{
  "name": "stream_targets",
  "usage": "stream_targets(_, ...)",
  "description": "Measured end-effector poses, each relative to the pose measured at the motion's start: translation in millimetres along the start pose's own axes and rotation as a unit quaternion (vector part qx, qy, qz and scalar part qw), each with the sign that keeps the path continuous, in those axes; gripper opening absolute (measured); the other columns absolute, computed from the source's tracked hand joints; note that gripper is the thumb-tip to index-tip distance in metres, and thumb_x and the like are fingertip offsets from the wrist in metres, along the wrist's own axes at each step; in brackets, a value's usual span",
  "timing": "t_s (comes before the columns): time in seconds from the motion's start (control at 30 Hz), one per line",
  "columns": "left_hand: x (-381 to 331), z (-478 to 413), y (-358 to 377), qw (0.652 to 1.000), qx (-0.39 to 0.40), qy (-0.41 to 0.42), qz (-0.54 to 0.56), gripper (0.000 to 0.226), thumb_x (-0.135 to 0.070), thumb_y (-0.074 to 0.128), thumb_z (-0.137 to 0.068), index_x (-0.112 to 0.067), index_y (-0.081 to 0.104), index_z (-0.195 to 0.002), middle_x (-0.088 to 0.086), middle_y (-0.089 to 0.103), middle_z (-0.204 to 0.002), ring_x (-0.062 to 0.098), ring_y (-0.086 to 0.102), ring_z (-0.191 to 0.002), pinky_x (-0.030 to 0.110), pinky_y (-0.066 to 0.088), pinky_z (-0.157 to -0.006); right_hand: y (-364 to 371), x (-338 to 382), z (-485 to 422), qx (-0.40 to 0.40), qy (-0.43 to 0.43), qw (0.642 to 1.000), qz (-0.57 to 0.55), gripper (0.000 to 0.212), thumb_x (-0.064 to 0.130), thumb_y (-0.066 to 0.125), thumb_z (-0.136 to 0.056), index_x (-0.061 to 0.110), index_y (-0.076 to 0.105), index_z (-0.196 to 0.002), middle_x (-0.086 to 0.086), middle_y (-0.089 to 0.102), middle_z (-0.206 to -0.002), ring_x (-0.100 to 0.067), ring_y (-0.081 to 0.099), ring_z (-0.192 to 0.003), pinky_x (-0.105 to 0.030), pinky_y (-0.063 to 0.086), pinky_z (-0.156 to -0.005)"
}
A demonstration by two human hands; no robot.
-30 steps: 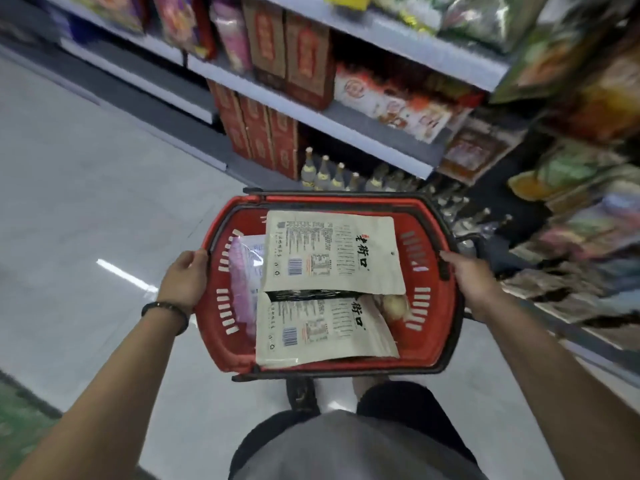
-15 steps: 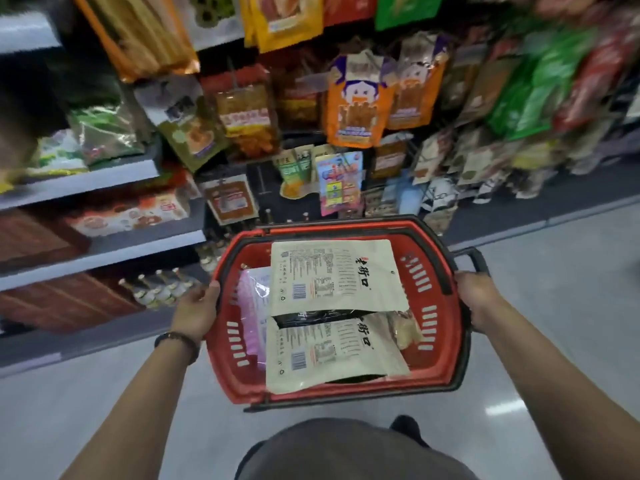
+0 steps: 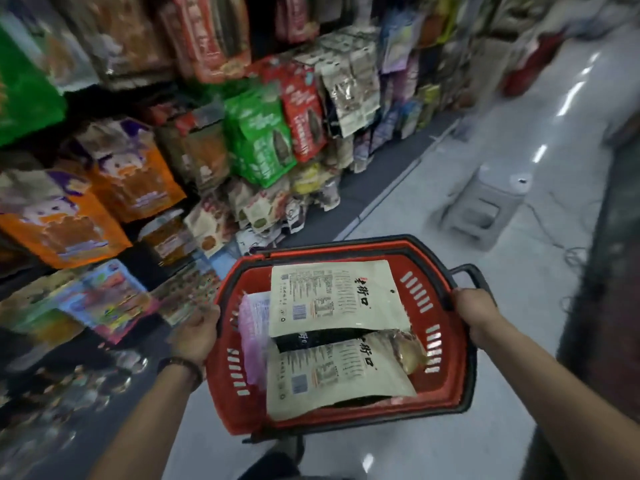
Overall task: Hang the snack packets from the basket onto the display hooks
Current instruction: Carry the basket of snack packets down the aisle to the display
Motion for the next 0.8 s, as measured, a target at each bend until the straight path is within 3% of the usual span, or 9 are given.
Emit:
stream_targets(0.07,-40.0,-32.5,47.7,0.998,0.028,0.04,-0.027,0.05,-0.051,0.052,-0.109,-0.012,0.072,-0.132,0.018,0.069,-0.138,0.038,0.066,-0.126,0.05,0.048,-0.112,-25.8,11.8,-30.3,-0.028,0.019,0.999,-0.01,0.018,-0.003,0.053,-0.086,-0.003,0.071,-0.087,-0.026,0.073,-0.082,-0.041,0.071,-0.072,-0.046,0.061,-0.069)
stream_targets(0.13,-71.8,-73.6,99.6,0.994,0.048,0.061,-0.073,0.058,-0.06,0.045,-0.106,-0.015,0.076,-0.127,0.018,0.068,-0.142,0.038,0.062,-0.133,0.054,0.041,-0.119,-46.9,26.6,-56.0,-0.056,0.032,0.998,-0.021,0.017,-0.003,0.052,-0.089,-0.004,0.069,-0.086,-0.027,0.07,-0.08,-0.041,0.069,-0.07,-0.045,0.06,-0.068)
stream_targets(0.23,-130.8,-111.1,174.4,0.988,0.105,0.076,-0.082,0.047,-0.049,0.048,-0.109,-0.014,0.075,-0.124,0.021,0.069,-0.138,0.039,0.064,-0.129,0.05,0.048,-0.112,-77.7,45.3,-89.5,-0.114,0.064,0.991,-0.028,0.017,-0.002,0.051,-0.093,-0.008,0.066,-0.088,-0.029,0.067,-0.079,-0.04,0.065,-0.068,-0.045,0.056,-0.066)
stream_targets(0.3,-175.0,-123.2,221.0,0.979,0.148,0.096,-0.102,0.042,-0.041,0.046,-0.112,-0.011,0.074,-0.106,0.023,0.072,-0.122,0.039,0.067,-0.117,0.046,0.052,-0.098,-99.3,56.6,-109.5,-0.148,0.087,0.984,-0.044,0.018,-0.001,0.049,-0.098,-0.007,0.062,-0.087,-0.027,0.063,-0.079,-0.037,0.061,-0.067,-0.039,0.05,-0.062)
stream_targets(0.37,-213.1,-143.1,266.3,0.973,0.17,0.096,-0.124,0.053,-0.042,0.042,-0.113,-0.002,0.072,-0.097,0.02,0.072,-0.103,0.037,0.067,-0.096,0.043,0.051,-0.082,-122.4,66.8,-132.9,-0.175,0.11,0.977,-0.059,0.018,0.001,0.05,-0.1,-0.007,0.062,-0.088,-0.025,0.063,-0.078,-0.036,0.061,-0.066,-0.037,0.049,-0.062)
stream_targets(0.47,-264.8,-167.6,333.4,0.967,0.194,0.089,-0.14,0.059,-0.053,0.04,-0.109,-0.007,0.075,-0.094,0.016,0.076,-0.09,0.035,0.071,-0.082,0.043,0.059,-0.079,-155.9,81.9,-167.6,-0.202,0.129,0.967,-0.088,0.02,0.002,0.052,-0.101,-0.006,0.064,-0.088,-0.024,0.063,-0.078,-0.035,0.061,-0.065,-0.036,0.048,-0.06)
stream_targets(0.63,-352.4,-189.3,444.8,0.956,0.205,0.122,-0.169,0.059,-0.049,0.042,-0.11,-0.007,0.07,-0.08,0.012,0.071,-0.078,0.029,0.066,-0.071,0.033,0.044,-0.06,-197.0,105.9,-251.4,-0.21,0.151,0.955,-0.146,0.019,0.004,0.055,-0.101,-0.004,0.063,-0.084,-0.027,0.067,-0.081,-0.037,0.064,-0.066,-0.041,0.055,-0.065)
stream_targets(0.7,-382.8,-200.9,490.1,0.952,0.204,0.125,-0.189,0.056,-0.042,0.044,-0.111,-0.006,0.065,-0.073,0.012,0.065,-0.073,0.027,0.06,-0.067,0.035,0.04,-0.06,-210.8,119.2,-305.1,-0.196,0.148,0.956,-0.16,0.018,0.005,0.054,-0.1,-0.005,0.064,-0.09,-0.028,0.069,-0.083,-0.038,0.067,-0.066,-0.042,0.057,-0.065)
stream_targets(0.8,-412.6,-229.6,546.7,0.956,0.184,0.106,-0.202,0.056,-0.043,0.049,-0.108,0.001,0.071,-0.083,0.022,0.073,-0.081,0.036,0.069,-0.076,0.045,0.056,-0.075,-234.6,148.2,-384.6,-0.168,0.139,0.961,-0.169,0.019,0.008,0.053,-0.101,-0.005,0.065,-0.093,-0.028,0.07,-0.085,-0.038,0.067,-0.068,-0.045,0.059,-0.069)
Point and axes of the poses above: each hand's wrist, its own z-axis away from the middle knuckle, its own y-axis out of the palm, x = y × z, the point moved 9 cm from there along -z, towards the middle knuckle
